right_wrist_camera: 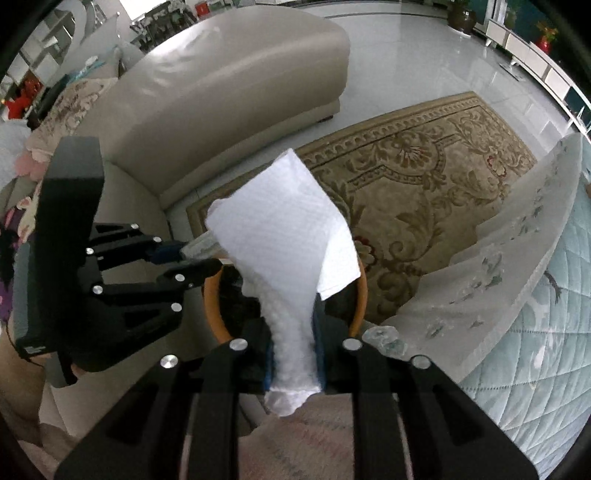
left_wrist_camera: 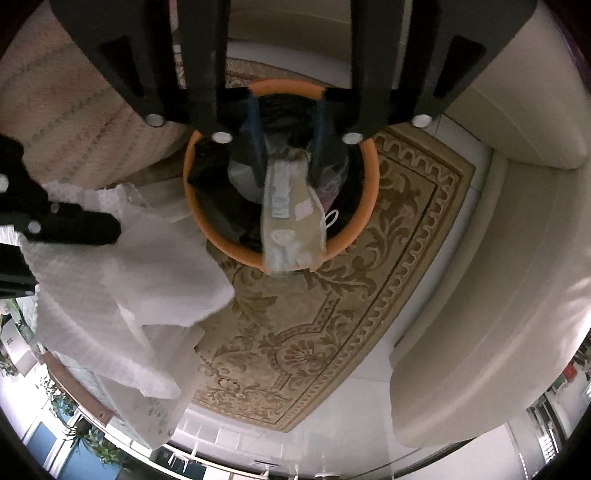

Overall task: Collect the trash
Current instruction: 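Carry wrapper and tissue to the orange bin and release both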

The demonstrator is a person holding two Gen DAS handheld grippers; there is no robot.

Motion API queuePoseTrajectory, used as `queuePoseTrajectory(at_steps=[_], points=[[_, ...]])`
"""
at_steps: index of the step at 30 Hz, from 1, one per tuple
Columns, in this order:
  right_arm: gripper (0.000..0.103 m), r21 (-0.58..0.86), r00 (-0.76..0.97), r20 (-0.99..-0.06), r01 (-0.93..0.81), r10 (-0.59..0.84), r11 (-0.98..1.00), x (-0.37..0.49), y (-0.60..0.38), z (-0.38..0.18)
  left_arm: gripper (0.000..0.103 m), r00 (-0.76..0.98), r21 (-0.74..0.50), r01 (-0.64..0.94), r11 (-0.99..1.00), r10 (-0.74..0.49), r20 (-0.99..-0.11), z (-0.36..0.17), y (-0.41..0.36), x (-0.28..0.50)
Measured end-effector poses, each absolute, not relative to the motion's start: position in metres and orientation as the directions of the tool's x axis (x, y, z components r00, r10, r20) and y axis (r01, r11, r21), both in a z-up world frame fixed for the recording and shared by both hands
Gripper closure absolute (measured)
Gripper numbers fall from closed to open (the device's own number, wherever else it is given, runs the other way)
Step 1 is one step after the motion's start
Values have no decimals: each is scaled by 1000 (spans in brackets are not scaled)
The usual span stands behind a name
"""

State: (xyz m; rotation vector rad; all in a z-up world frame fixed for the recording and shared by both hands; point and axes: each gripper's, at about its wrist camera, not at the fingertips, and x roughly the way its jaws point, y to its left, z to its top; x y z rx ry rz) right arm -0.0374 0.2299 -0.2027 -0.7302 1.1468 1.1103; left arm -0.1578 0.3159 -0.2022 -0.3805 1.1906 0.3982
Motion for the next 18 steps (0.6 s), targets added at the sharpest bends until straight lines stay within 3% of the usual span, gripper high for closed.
queuePoseTrajectory(at_steps=[1, 3, 6, 10, 12, 15, 18], points=[[74, 76, 23, -954, -946, 300, 317, -39, 229, -203, 61, 317, -68, -494, 867, 106, -942, -202, 316, -158], [72, 66, 29, -954, -950, 298, 304, -41, 232, -204, 57, 317, -62, -495, 867, 114, -942, -204, 318, -159], [56, 69, 22, -955, -953, 296, 296, -41, 233, -206, 46, 312, -64, -502, 862, 112, -943, -205, 321, -161], [55, 75, 17, -954, -953, 300, 292, -41, 234, -207, 36, 307, -41, -507, 861, 135, -942, -205, 322, -161], [54, 80, 13, -952, -953, 306, 292, -40, 233, -205, 35, 307, -43, -505, 862, 133, -942, -204, 321, -161], [44, 88, 15, -946, -949, 323, 302, -39, 230, -201, 32, 304, -37, -505, 862, 138, -943, -201, 320, -160], [44, 88, 24, -942, -945, 335, 315, -38, 227, -198, 30, 299, -24, -499, 867, 146, -943, -197, 315, -158]])
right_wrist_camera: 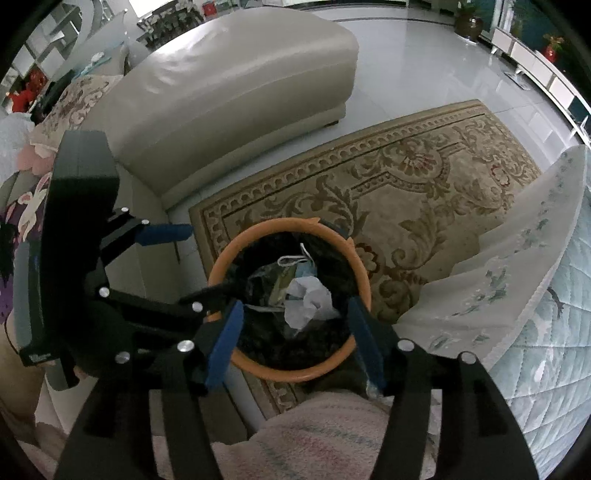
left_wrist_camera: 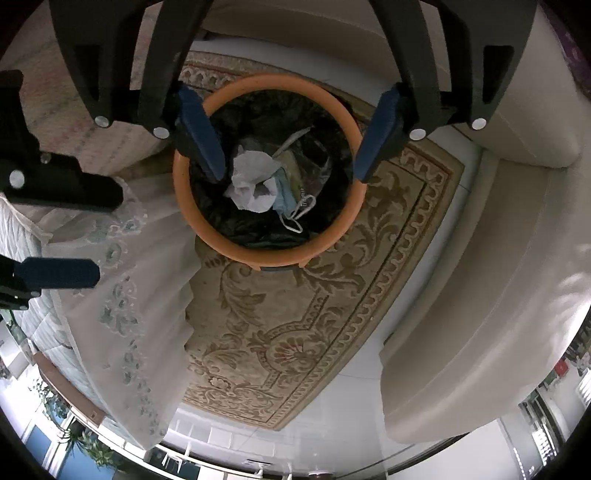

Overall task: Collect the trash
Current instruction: 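Carry wrapper and tissue to the orange bin and release both, then move both grippers back to the mat toward the green gum box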

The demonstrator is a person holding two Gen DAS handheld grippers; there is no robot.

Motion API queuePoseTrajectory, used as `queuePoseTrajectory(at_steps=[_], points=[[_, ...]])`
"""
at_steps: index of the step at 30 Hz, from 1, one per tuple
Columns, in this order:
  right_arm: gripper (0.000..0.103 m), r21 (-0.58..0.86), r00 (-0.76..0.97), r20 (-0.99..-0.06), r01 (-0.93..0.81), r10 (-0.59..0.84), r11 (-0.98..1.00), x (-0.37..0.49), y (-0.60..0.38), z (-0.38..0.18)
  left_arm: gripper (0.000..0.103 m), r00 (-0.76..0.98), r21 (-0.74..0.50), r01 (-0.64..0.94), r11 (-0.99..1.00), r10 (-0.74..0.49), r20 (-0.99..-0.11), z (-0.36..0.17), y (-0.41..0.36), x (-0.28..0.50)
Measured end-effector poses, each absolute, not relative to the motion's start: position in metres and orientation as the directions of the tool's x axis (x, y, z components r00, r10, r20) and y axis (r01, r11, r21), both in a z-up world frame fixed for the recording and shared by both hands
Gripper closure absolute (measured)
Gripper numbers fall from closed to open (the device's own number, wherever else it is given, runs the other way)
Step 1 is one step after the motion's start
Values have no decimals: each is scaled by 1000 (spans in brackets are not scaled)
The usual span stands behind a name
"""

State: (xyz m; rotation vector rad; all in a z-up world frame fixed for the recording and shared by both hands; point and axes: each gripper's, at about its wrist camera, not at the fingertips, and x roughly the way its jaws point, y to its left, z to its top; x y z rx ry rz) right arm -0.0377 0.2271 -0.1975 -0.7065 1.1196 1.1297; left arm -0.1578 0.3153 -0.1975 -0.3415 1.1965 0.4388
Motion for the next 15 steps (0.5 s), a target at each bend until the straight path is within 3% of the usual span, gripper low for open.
queuePoseTrajectory(at_steps=[10, 15], points=[[43, 104, 103, -896, -897, 432, 429, 10, 155, -146, 28, 323, 27, -397, 917, 168, -931, -168, 269, -112], [36, 63, 216, -874, -838, 435, 543, 52, 92, -125, 27, 368, 42, -289, 956, 152, -917, -144, 227, -61]])
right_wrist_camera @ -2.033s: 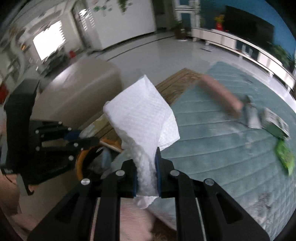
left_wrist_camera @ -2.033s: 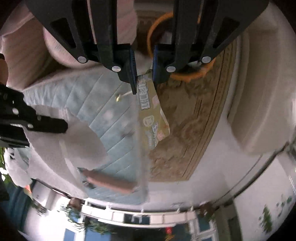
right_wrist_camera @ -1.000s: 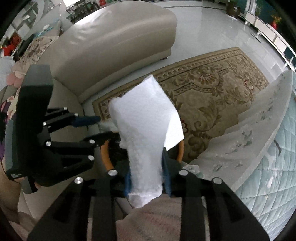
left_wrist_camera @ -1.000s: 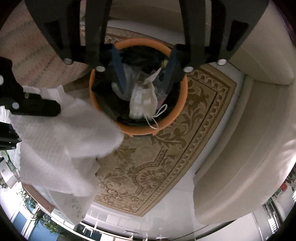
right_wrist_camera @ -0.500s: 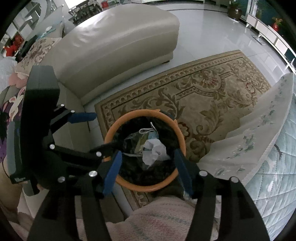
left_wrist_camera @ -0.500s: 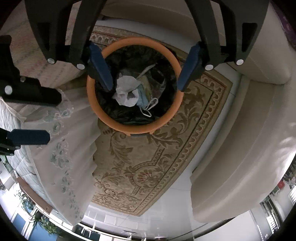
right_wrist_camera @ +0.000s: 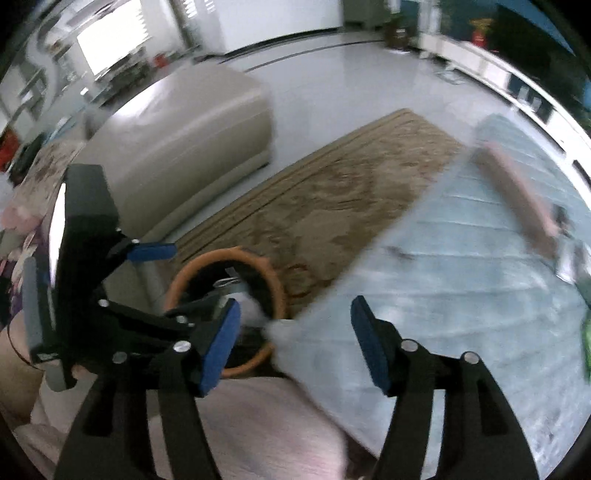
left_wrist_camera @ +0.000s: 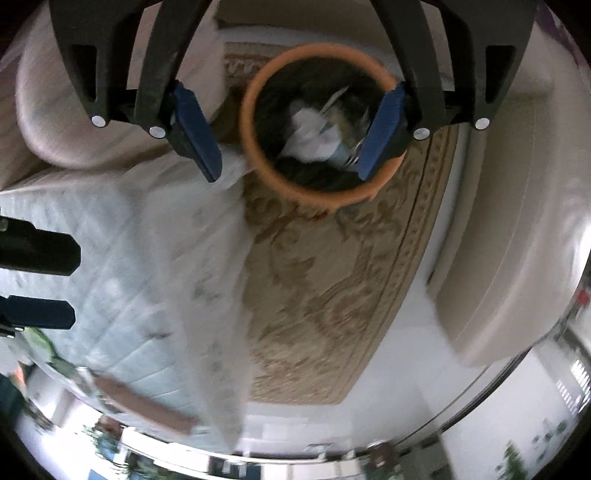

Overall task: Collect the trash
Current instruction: 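Move both grippers back to the mat toward the green gum box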

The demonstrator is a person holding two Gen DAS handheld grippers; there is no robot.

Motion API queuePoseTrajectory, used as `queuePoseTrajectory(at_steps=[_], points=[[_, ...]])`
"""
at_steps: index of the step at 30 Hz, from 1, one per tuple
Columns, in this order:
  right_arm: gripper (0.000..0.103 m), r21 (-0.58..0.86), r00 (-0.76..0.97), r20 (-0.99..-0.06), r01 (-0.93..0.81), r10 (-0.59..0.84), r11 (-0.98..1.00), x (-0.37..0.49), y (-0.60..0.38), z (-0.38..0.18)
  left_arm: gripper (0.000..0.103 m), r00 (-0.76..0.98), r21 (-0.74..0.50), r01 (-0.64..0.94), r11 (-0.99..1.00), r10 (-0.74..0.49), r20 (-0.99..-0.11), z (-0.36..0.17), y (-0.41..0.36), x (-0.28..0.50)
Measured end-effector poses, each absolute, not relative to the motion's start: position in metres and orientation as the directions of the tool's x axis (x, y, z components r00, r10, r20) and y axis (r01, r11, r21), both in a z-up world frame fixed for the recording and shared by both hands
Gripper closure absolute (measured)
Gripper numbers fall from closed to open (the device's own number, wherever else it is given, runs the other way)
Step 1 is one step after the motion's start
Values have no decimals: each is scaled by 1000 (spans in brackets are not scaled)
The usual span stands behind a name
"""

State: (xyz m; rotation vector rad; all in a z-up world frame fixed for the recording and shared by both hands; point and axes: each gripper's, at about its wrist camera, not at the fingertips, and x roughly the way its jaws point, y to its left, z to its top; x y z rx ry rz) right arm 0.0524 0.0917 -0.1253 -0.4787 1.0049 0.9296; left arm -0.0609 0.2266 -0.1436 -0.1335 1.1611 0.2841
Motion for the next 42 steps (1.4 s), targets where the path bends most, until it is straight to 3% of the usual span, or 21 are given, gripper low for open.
queuePoseTrajectory(at_steps=[13, 26, 30, 34, 42], points=[[35, 57, 422, -845, -540, 328, 840, 196, -115, -110, 25, 476, 83, -16, 996, 81, -876, -105, 81, 110], [29, -21, 508, -845, -343, 166, 939, 296, -235, -144, 25, 481, 121, 21, 992, 96, -871, -111, 3, 233], [29, -58, 518, -844, -346, 139, 936, 314, -241, -156, 21, 479, 133, 7, 991, 113, -870, -116, -7, 254], [16, -119, 545, -831, -373, 113, 920, 323, -241, -165, 19, 471, 139, -10, 990, 127, -873, -121, -8, 270], [16, -159, 548, -830, -411, 104, 898, 338, -238, -177, 11, 479, 142, -5, 990, 127, -869, -124, -16, 285]])
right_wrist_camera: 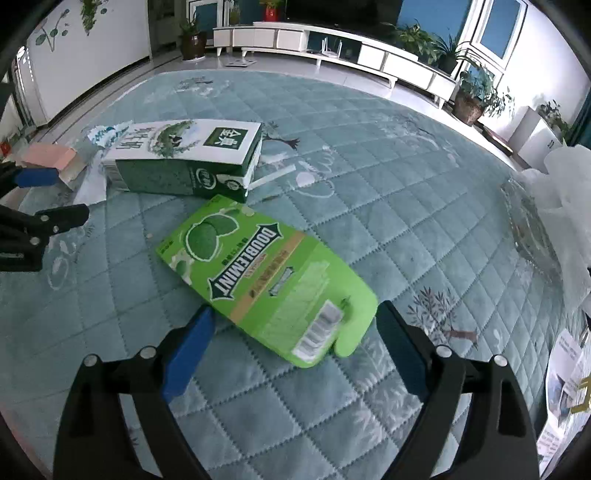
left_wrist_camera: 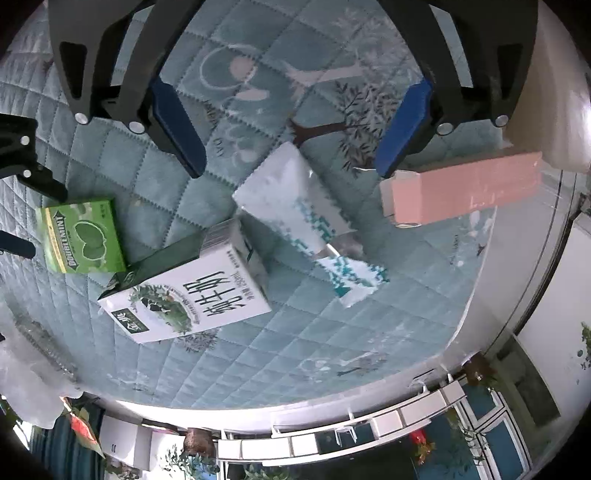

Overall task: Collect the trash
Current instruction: 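Move both grippers back to the mat toward the green gum box, then close right gripper on green gum box while left gripper grasps white-teal snack bag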

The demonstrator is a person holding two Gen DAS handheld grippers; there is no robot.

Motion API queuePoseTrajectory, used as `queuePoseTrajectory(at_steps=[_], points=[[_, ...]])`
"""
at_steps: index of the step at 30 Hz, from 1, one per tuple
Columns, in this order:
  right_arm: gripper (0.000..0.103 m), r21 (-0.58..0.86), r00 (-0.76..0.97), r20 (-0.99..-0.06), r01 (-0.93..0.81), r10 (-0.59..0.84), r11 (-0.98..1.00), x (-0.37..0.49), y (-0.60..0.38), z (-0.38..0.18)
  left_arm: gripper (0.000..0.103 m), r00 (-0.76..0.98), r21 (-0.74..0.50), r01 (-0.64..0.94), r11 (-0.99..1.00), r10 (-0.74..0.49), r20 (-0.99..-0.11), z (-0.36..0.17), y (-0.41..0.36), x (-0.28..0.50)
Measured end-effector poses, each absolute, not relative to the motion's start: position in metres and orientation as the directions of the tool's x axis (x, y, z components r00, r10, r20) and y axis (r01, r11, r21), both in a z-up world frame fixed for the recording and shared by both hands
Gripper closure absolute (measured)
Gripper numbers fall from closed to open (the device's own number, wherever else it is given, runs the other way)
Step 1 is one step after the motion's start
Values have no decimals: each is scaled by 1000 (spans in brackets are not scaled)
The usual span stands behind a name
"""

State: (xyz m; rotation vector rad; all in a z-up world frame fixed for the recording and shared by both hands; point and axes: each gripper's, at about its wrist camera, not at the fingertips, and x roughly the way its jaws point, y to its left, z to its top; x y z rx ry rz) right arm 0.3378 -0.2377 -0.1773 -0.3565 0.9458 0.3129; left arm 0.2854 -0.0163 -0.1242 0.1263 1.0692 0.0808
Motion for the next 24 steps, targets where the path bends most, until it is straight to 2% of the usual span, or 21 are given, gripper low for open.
queuePoseTrajectory(at_steps=[3, 6, 9, 11, 12, 13, 14, 19, 21, 22, 23, 24], points=[[22, -134, 539, -832, -425, 132, 895, 340, -238, -178, 11, 483, 154, -1, 988, 136, -865, -126, -21, 290], [35, -96, 522, -836, -441, 168, 892, 341, -241, -179, 10, 484, 152, -5, 988, 136, -865, -127, -24, 294], [57, -77, 520, -832, -453, 193, 888, 338, -243, -176, 10, 490, 132, -1, 991, 115, -864, -128, -27, 297], [81, -42, 505, -835, -458, 221, 888, 337, -246, -174, 11, 479, 93, 6, 996, 79, -874, -130, -28, 298], [88, -23, 500, -834, -458, 236, 889, 337, -248, -172, 11, 478, 88, 1, 996, 77, -875, -130, -27, 298], [102, -10, 495, -833, -456, 245, 890, 337, -250, -171, 10, 481, 88, -1, 996, 78, -873, -131, -27, 298], [103, -4, 494, -834, -449, 245, 893, 338, -251, -170, 10, 488, 89, -5, 996, 80, -869, -131, -27, 297], [102, -3, 508, -824, -447, 251, 895, 335, -251, -166, 10, 493, 81, -12, 997, 76, -866, -130, -24, 290], [83, -12, 519, -820, -437, 241, 899, 331, -255, -164, 11, 493, 75, -17, 997, 74, -867, -128, -18, 286], [61, -29, 529, -817, -437, 230, 899, 328, -255, -163, 11, 489, 75, -27, 997, 79, -869, -128, -15, 284], [47, -71, 564, -800, -429, 205, 901, 322, -255, -161, 11, 486, 70, -32, 997, 77, -871, -128, -13, 284], [43, -108, 589, -787, -422, 182, 900, 319, -255, -159, 11, 485, 62, -34, 998, 71, -872, -128, -11, 283]])
